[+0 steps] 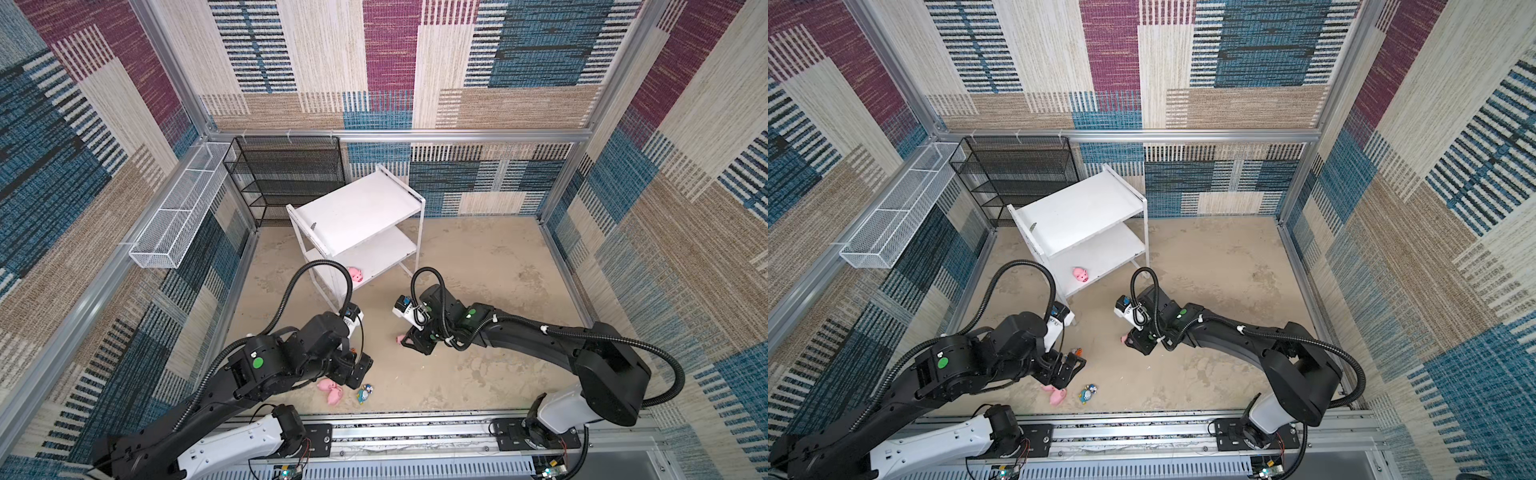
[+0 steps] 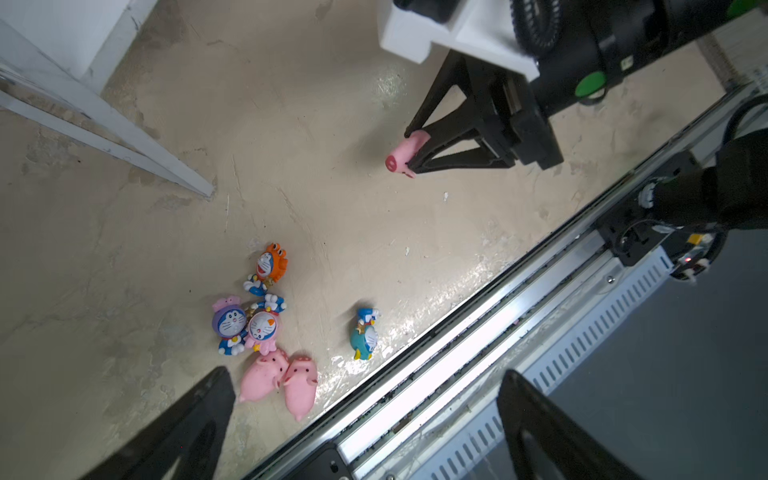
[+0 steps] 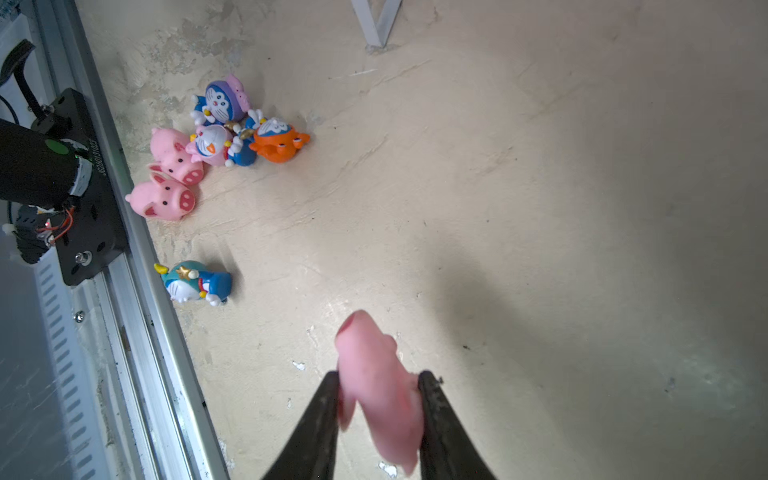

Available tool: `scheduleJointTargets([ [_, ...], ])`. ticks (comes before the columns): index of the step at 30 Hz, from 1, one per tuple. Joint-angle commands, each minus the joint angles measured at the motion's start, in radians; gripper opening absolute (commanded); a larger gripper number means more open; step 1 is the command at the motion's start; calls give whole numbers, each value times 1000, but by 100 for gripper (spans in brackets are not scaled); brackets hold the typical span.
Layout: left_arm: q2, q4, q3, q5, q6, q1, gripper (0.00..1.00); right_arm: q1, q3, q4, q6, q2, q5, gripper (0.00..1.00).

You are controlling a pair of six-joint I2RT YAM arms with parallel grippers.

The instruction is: Place and organize the plastic toys onto the shelf

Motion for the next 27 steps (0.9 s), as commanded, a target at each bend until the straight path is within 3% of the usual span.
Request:
scheduleJointTargets([
  [1,20,-26,-25,-181,-94,-77,99,-4,8,-46,54,24,-48,33],
  [7,-9,-26,-54,-253,-112,-160,99,-4,-17,-90,84,42,-52,33],
  [16,-44,-25,-65,-315,-96,-264,99,-4,-22,-172,128,56,-159,34],
  [24,21,12,-69,-393,-45,-328,99,-3,67,-248,113,182,-87,36],
  [27,-9,35,-77,-398,-29,-330,99,-2,106,-258,110,212,-65,43],
])
